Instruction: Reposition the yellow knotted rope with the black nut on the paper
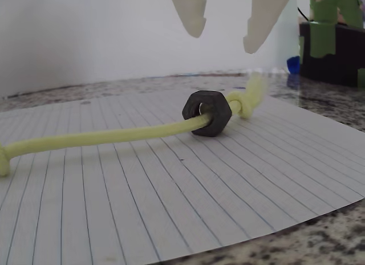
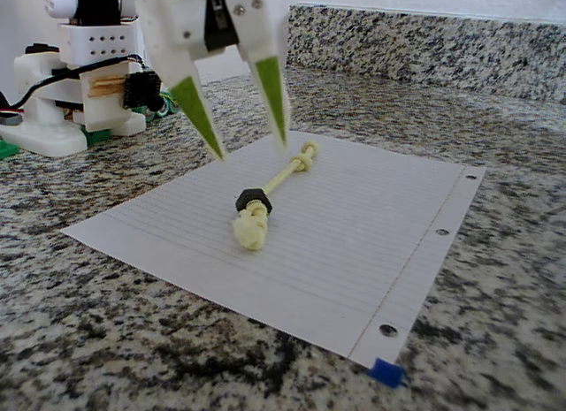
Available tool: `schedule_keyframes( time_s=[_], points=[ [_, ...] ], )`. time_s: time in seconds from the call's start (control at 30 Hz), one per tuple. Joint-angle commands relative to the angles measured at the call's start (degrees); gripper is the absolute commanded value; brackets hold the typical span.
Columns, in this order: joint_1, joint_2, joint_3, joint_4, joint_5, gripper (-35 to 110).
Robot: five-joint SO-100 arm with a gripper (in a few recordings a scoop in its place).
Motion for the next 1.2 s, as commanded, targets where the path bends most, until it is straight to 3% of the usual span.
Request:
schedule_keyframes(
  time_s=[0.0,1.17],
  points=[
    [1.58,-1.93,-2.81,-2.29,1.49,44],
    [1.32,-18.54,-7.65,-8.96,0.79,34]
  ],
)
